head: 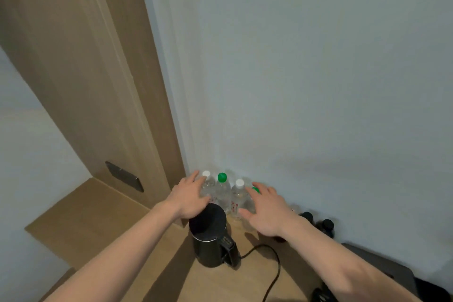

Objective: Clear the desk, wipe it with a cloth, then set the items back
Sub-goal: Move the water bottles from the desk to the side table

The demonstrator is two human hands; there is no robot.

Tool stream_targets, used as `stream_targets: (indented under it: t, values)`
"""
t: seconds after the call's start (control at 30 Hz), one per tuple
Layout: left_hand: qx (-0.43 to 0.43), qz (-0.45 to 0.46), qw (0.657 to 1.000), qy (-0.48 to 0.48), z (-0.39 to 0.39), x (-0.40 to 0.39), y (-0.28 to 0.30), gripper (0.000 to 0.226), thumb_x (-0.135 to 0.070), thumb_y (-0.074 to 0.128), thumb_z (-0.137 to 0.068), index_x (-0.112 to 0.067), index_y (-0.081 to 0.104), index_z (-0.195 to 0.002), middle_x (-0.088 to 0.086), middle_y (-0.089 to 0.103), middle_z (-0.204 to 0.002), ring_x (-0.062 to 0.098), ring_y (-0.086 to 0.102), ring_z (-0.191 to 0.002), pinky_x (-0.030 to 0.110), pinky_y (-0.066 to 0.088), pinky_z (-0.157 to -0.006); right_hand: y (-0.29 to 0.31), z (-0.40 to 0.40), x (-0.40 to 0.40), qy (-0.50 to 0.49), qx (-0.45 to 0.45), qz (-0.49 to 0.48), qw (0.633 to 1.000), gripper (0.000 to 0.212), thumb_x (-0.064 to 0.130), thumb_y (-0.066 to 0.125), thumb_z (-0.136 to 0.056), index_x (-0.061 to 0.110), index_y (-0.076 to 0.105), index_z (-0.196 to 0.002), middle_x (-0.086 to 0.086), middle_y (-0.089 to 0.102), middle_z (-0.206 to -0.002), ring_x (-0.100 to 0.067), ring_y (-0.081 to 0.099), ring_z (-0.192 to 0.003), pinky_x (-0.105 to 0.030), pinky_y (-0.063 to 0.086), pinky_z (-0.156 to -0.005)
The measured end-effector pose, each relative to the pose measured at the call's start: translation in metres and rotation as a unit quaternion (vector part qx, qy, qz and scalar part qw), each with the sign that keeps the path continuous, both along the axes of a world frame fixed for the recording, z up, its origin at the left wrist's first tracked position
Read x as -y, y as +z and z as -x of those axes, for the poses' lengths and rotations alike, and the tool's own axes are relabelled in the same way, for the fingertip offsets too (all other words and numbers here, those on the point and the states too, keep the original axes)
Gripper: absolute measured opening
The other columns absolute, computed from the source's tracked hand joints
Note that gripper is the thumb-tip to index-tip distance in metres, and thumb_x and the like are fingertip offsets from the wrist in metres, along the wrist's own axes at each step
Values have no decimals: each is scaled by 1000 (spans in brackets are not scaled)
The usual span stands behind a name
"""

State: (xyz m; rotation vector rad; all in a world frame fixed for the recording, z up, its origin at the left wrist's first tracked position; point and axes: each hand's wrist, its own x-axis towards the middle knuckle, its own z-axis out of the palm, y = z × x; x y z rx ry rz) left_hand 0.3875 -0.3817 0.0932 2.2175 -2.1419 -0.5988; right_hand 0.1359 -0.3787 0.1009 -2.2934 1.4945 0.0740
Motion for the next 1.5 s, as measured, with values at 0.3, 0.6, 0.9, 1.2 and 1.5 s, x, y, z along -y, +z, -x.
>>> stream_targets:
  t: [0.3, 0.6, 0.9, 1.2, 1.5]
  values:
    - [-21, -49, 997, -54, -32, 86, -43, 79, -29, 59, -93, -18, 24, -162, 3, 12, -172, 30, 26, -154, 40, 28, -125, -40, -90, 80, -62, -51, -18, 997, 62, 41, 52, -100, 21, 34, -156, -9, 37, -156, -36, 38, -138, -49, 39, -115]
    - [-36, -71, 995, -65, -34, 129, -87, 64, -12, 59, -90, -17, 38, -150, 7, 35, -148, 31, 49, -133, 42, 41, -112, -77, -114, 124, -82, -71, -18, 994, 65, 37, 50, -91, 20, 38, -153, -9, 47, -144, -35, 56, -124, -44, 49, -103]
    - [-88, 6, 995, -46, -36, 143, -118, 42, -3, 64, -85, -25, 56, -119, 0, 42, -121, 19, 57, -96, 27, 43, -79, -85, -120, 149, -116, -53, -13, 992, 23, 33, 66, -92, 25, 64, -114, -4, 70, -114, -30, 69, -104, -40, 57, -87]
    - [-179, 137, 974, -33, -40, 111, -90, 32, -3, 61, -92, -26, 62, -114, -6, 47, -117, 19, 63, -90, 30, 48, -78, -67, -111, 136, -65, 16, 56, 996, 22, 42, 64, -94, 27, 58, -108, 4, 60, -112, -28, 66, -98, -40, 52, -83]
    - [-278, 282, 918, -26, -49, 47, 36, 32, -14, 58, -102, -30, 60, -129, -19, 54, -127, -1, 61, -91, 22, 48, -91, 39, -88, 73, -87, 167, 166, 968, 30, 43, 57, -102, 36, 50, -130, 10, 67, -98, -10, 64, -77, -36, 55, -75]
